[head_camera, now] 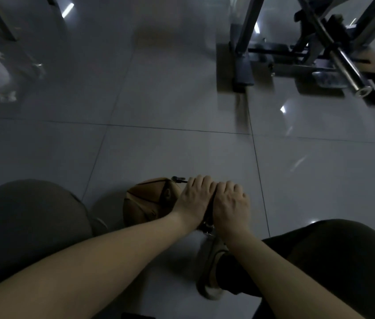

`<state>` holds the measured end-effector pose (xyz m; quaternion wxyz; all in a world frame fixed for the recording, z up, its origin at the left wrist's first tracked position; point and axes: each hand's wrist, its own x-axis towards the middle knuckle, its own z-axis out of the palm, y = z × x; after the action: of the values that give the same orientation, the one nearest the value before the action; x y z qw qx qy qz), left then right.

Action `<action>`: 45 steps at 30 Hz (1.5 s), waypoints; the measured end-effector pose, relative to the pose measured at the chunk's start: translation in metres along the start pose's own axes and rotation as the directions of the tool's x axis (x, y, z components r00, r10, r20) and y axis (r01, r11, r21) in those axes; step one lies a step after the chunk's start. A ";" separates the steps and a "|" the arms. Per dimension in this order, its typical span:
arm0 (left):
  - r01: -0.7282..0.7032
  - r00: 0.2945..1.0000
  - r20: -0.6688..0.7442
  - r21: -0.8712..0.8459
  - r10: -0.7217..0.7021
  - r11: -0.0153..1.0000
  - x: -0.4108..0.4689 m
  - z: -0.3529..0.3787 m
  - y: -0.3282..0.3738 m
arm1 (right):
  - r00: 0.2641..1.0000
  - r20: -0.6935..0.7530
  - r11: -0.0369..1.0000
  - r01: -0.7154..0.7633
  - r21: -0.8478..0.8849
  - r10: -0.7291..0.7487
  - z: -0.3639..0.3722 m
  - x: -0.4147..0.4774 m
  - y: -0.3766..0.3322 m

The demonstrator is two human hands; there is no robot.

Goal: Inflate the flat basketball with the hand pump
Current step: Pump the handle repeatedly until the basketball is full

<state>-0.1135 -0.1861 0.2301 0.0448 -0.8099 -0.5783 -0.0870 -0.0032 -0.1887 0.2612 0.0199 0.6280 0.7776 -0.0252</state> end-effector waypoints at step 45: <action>-0.094 0.936 0.319 -0.179 0.148 0.979 -0.002 -0.002 0.003 | 0.897 0.426 0.961 -0.209 0.179 0.116 -0.014 -0.007 0.006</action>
<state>-0.1110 -0.1891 0.2315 -0.1132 -0.8481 -0.5175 0.0066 0.0037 -0.1932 0.2752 0.1153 0.6698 0.6928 -0.2410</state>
